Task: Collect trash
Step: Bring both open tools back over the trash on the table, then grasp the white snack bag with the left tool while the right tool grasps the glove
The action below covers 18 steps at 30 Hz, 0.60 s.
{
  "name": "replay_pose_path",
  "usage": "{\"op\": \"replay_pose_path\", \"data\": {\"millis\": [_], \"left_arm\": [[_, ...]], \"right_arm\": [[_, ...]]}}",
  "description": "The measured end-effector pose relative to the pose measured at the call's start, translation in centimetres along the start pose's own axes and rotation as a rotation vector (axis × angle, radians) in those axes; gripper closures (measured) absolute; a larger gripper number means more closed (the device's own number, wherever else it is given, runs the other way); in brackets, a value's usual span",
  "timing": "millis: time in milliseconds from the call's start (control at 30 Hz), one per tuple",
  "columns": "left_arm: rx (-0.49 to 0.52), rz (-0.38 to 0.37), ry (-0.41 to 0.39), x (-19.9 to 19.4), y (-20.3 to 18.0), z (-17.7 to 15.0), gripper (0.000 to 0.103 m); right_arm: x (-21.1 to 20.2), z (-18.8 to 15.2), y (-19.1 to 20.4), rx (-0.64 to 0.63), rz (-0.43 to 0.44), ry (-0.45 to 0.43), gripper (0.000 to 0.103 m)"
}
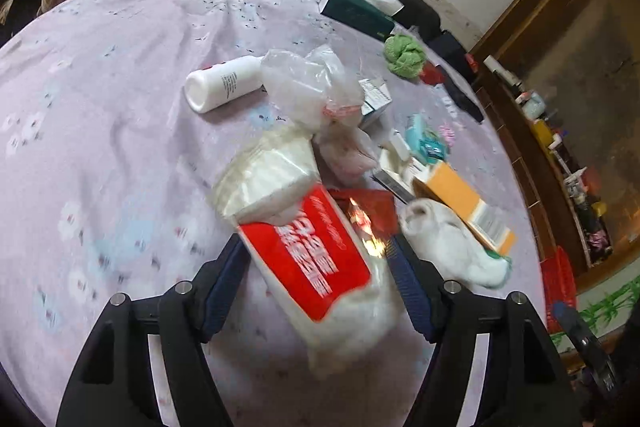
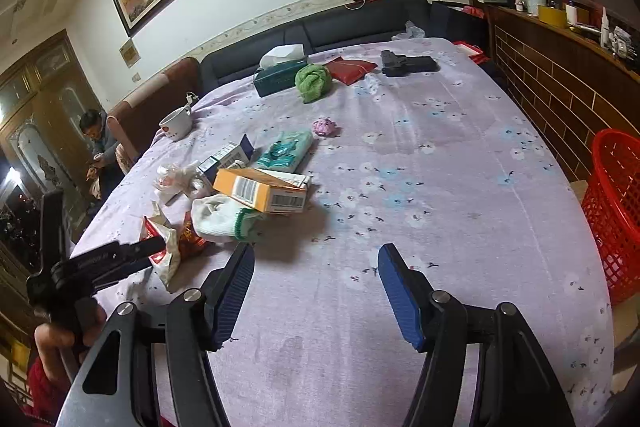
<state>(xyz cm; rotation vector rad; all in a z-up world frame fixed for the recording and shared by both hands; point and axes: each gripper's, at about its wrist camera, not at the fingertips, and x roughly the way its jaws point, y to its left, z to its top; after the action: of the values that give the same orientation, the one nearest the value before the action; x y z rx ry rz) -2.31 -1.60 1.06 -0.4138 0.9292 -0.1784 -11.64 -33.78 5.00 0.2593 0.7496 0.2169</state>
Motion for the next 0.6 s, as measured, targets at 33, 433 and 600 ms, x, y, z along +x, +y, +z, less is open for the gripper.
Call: {"op": "replay_pose_path", "data": {"millis": [33, 433, 600], "left_arm": [[0.005, 0.001, -0.006, 0.2, -0.1, 0.2, 0.033], [0.146, -0.003, -0.047, -0.5, 0.3, 0.3, 0.058], [0.127, -0.045, -0.107, -2.1, 1.4, -0.2, 0.058]], "right_arm": [[0.0, 0.0, 0.0, 0.001, -0.002, 0.000, 0.034], [1.5, 1.1, 1.7, -0.064, -0.019, 0.020, 0.034], [3.2, 1.9, 4.6, -0.134, 0.022, 0.070, 0.032]]}}
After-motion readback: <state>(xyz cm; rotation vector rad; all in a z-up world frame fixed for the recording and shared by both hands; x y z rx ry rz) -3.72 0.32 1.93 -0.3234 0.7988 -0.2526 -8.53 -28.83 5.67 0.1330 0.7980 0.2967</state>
